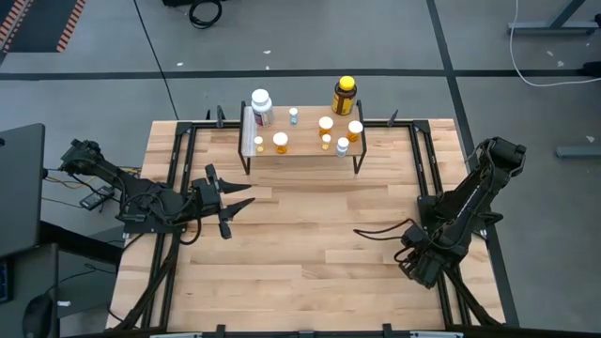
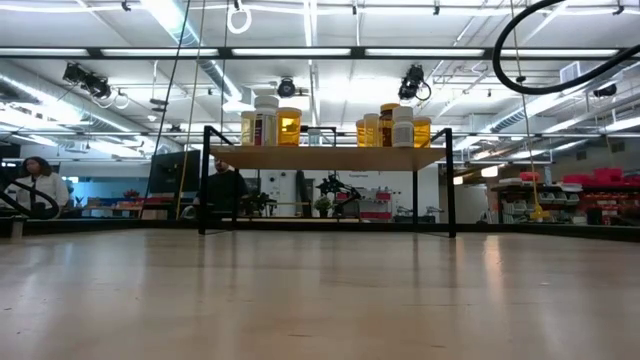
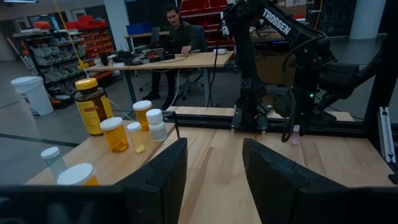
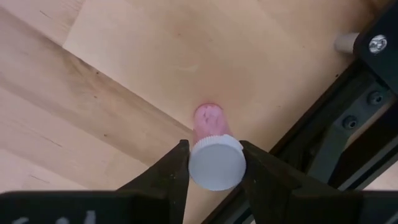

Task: Pick and place medicine bottles onto shelf by color
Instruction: Put the small pink medicine bottle on the shelf

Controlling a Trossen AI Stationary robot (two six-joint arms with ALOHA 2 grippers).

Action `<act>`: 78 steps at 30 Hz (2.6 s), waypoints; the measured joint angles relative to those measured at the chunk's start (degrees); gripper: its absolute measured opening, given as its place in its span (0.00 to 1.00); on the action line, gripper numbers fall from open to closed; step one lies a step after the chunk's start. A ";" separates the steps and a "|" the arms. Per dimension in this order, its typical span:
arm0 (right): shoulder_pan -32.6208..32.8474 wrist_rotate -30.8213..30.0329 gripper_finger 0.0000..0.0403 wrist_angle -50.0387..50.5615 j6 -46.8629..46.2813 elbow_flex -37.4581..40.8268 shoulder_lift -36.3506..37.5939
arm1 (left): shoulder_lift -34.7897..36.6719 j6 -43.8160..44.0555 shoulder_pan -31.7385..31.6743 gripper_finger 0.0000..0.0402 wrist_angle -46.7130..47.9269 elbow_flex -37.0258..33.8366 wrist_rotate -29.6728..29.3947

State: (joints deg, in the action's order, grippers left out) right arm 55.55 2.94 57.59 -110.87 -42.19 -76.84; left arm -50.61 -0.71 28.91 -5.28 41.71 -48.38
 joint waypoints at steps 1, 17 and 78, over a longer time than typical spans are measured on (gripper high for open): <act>0.00 -0.12 0.35 0.04 0.00 0.00 0.00 | 0.00 0.00 0.00 0.40 0.00 0.00 -0.01; -2.34 -7.99 0.34 -1.01 3.00 -4.09 0.13 | 0.00 -0.02 -0.02 0.40 -0.19 0.00 0.00; -69.02 -9.27 0.33 11.17 99.97 -76.79 -35.20 | 0.00 -1.92 -0.09 0.40 -0.22 0.02 0.00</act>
State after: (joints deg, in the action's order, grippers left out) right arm -13.47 -6.33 68.76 -10.90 -118.98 -112.04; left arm -50.61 -2.63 28.82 -5.50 41.74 -48.38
